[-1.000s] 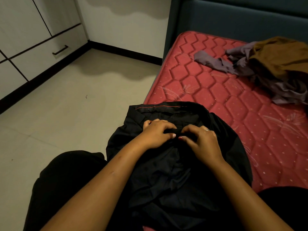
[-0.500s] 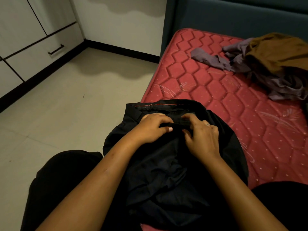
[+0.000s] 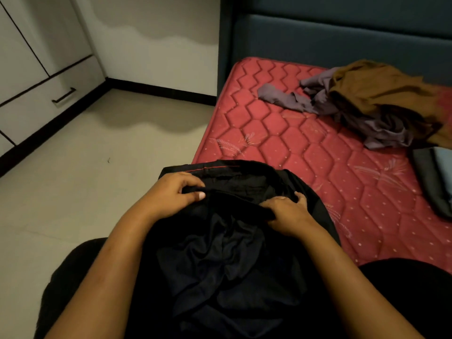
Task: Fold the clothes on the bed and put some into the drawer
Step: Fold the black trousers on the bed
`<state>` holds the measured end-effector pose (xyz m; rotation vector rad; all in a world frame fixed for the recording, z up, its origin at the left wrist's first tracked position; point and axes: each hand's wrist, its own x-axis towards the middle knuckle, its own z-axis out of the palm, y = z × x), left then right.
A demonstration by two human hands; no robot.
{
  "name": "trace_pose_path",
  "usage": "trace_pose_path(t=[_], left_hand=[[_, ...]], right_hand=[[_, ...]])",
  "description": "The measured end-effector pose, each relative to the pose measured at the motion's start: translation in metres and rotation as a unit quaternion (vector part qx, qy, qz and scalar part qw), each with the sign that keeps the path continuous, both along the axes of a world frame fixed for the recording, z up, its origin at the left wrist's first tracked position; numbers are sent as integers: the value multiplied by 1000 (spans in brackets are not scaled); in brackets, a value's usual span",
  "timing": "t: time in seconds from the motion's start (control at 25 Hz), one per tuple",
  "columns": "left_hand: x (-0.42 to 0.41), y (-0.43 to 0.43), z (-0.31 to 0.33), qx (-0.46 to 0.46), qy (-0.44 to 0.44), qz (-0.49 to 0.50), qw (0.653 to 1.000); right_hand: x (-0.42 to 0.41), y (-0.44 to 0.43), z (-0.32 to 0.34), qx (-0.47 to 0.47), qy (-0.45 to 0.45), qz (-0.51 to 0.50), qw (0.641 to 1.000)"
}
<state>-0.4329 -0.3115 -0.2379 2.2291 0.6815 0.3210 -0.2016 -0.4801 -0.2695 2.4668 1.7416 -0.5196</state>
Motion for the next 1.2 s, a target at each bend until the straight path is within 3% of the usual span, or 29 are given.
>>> trace_pose_path(t=[0.04, 0.12, 0.24, 0.28, 0.32, 0.36, 0.4, 0.48, 0.52, 0.56, 0.64, 0.72, 0.84, 0.92, 1.08, 1.2], left_hand=[[-6, -3, 8, -28, 36, -17, 999], [-11, -20, 21, -53, 233, -92, 967], [6, -16, 23, -51, 557, -146, 816], [13, 0, 30, -80, 613, -136, 774], [22, 22, 50, -100, 639, -108, 755], [30, 48, 81, -103, 626, -72, 770], [40, 73, 122, -97, 577, -22, 811], [61, 107, 232, -16, 391, 106, 914], [73, 106, 298, 60, 292, 166, 940], [79, 99, 353, 154, 212, 233, 936], [86, 67, 443, 340, 86, 329, 877], [93, 33, 469, 424, 28, 364, 829], [103, 7, 406, 446, 60, 349, 822], [100, -9, 318, 407, 141, 332, 839], [78, -40, 112, 338, 241, 250, 875], [36, -74, -12, 176, 386, 178, 888]], right_hand=[[3, -1, 9, -4, 4, -3, 1000], [16, 5, 26, -39, -34, 10, 999], [41, 36, 59, -168, -135, 21, 976], [51, 49, 79, -172, -165, -6, 971], [63, 61, 113, -135, -200, -34, 970], [75, 72, 154, -56, -238, -59, 968], [86, 80, 207, 44, -271, -87, 958], [103, 83, 326, 247, -307, -150, 907], [108, 75, 385, 336, -311, -182, 870], [107, 64, 434, 395, -322, -204, 836], [101, 31, 508, 465, -334, -247, 782], [100, 7, 535, 471, -311, -287, 774], [117, -13, 495, 451, -156, -300, 826], [114, -23, 421, 349, -57, -279, 893], [89, -38, 215, 151, -12, -272, 950], [66, -58, 67, -26, -5, -279, 960]])
